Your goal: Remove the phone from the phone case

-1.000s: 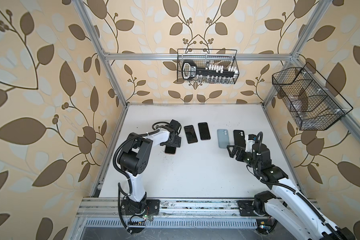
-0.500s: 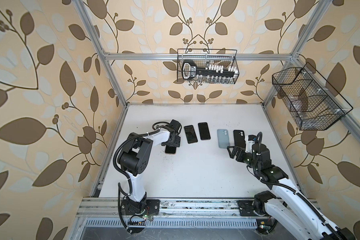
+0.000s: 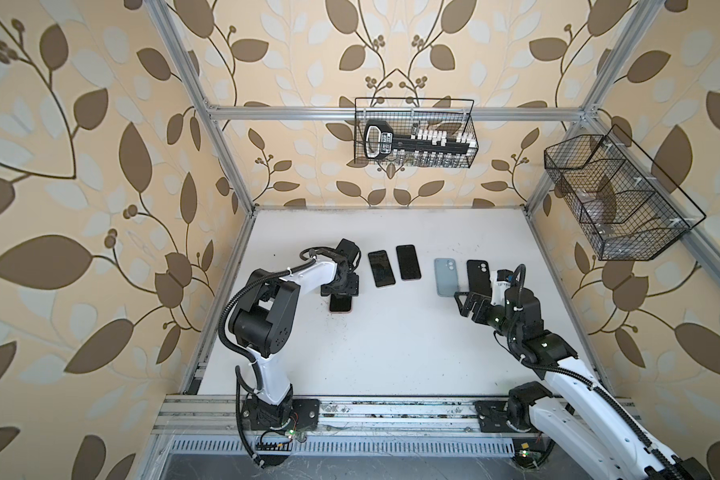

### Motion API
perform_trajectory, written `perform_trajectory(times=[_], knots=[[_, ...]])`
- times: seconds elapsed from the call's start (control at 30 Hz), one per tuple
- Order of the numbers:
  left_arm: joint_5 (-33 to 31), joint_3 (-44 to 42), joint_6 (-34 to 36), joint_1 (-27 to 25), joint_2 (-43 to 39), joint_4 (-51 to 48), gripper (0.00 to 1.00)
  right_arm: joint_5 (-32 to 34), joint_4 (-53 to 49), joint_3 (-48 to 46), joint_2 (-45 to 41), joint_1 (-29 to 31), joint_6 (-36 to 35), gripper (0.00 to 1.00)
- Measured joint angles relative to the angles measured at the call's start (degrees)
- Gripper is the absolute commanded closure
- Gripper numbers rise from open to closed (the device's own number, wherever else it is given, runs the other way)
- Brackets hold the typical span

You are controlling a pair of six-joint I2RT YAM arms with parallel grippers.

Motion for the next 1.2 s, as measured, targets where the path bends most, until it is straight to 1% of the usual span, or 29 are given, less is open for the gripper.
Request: perform_trajectory(times=[0.17,0.33,0.9,1.07,1.2], knots=[[0.0,0.0,-0.5,-0.2,-2.4,-1.4,0.41,0.0,0.0,0.0,-0.1,0.0,0.2,0.00],[-0.1,-1.0,-1.3,-2.3,-4.7,-1.8,0.39,0.0,0.0,0.0,-0.2,0.0,0.5,0.00],[-3.0,-0.9,-8.5,-17.6,-5.1,-5.2,0.37,0.7,-2.0,0.0,-5.1,0.0,0.8,0.00],[-3.6,2.3,-10.6,-21.6,-4.8,-5.7,0.37,0.7,-2.0,0.0,-4.6,0.0,0.8,0.00],[-4.1,7.5,-12.4,-25.2,-1.6,-5.4,0.36,0.7,-2.2,0.0,-4.7,0.0,0.8,0.00]])
